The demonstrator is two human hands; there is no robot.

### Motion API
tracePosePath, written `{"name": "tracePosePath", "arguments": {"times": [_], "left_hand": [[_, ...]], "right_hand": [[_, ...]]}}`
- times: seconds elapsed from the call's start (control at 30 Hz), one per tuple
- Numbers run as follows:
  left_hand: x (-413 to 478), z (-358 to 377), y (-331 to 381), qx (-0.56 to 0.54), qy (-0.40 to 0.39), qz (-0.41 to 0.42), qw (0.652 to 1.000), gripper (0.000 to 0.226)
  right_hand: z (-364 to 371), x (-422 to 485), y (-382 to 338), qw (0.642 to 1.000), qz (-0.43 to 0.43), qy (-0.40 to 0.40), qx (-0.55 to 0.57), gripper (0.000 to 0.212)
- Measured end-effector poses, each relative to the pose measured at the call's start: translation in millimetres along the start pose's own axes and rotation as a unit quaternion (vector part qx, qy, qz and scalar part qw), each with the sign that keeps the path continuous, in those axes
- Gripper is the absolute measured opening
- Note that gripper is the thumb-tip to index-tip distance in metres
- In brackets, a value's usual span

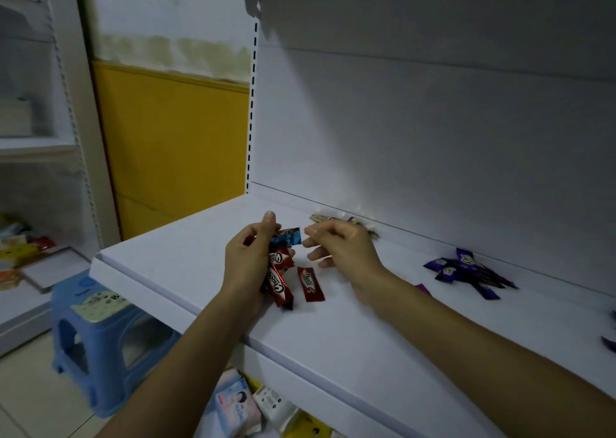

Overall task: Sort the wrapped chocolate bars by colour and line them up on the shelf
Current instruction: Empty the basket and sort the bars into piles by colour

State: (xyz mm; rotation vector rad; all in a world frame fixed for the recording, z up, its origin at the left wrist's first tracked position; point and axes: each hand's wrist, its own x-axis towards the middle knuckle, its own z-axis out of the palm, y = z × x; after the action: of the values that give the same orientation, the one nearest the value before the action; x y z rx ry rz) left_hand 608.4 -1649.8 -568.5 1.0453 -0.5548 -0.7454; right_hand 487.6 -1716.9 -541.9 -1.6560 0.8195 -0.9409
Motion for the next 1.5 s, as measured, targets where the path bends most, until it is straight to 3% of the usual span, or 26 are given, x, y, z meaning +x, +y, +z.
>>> {"name": "tracePosePath", "arguments": {"times": [0.17, 0.3, 0.5, 0.57, 0.67, 0.77, 0.87, 1.0, 1.1, 1.17, 1.27, 1.37, 1.5], "left_hand": [[0, 0, 1, -0.019, -0.027, -0.022, 0.999, 0.011], [-10, 5, 0, 0.074, -0.091, 0.067, 0.991, 0.021], [-32, 54, 5, 0.078, -0.134, 0.130, 0.979, 0.024], [-44, 80, 2, 0.041, -0.157, 0.097, 0.982, 0.018], [-68, 118, -11, -0.019, -0.176, 0.007, 0.984, 0.004], [-88, 144, -27, -0.062, -0.187, -0.078, 0.977, 0.025], [-98, 153, -34, -0.132, -0.193, -0.138, 0.962, 0.025], [-105, 154, -39, -0.164, -0.238, -0.195, 0.937, 0.025], [-111, 152, -41, -0.172, -0.293, -0.210, 0.917, 0.026], [-113, 152, -41, -0.173, -0.326, -0.211, 0.905, 0.025], [-115, 155, -41, -0.173, -0.362, -0.215, 0.890, 0.024], [-118, 160, -43, -0.168, -0.384, -0.221, 0.881, 0.024], [-119, 162, -46, -0.169, -0.400, -0.207, 0.877, 0.019]], "right_hand": [[-12, -5, -4, 0.999, 0.019, -0.031, -0.013, 0.023], [-13, -14, -10, 0.997, 0.036, -0.067, -0.025, 0.023], [-56, -43, -27, 0.999, -0.019, -0.047, 0.008, 0.027], [-81, -61, -29, 0.998, -0.054, -0.029, -0.007, 0.026], [-120, -87, -28, 0.994, -0.083, 0.057, -0.031, 0.014], [-157, -109, -22, 0.988, -0.066, 0.139, -0.032, 0.008], [-196, -129, -11, 0.984, -0.013, 0.179, 0.000, 0.007], [-233, -151, 11, 0.980, 0.142, 0.141, -0.023, 0.011], [-239, -160, 23, 0.972, 0.188, 0.091, -0.109, 0.012], [-234, -161, 23, 0.967, 0.165, 0.110, -0.160, 0.012], [-221, -158, 16, 0.968, 0.056, 0.140, -0.199, 0.011], [-204, -155, 6, 0.983, -0.037, 0.077, -0.161, 0.028], [-196, -150, 0, 0.971, -0.101, 0.066, -0.204, 0.019]]}}
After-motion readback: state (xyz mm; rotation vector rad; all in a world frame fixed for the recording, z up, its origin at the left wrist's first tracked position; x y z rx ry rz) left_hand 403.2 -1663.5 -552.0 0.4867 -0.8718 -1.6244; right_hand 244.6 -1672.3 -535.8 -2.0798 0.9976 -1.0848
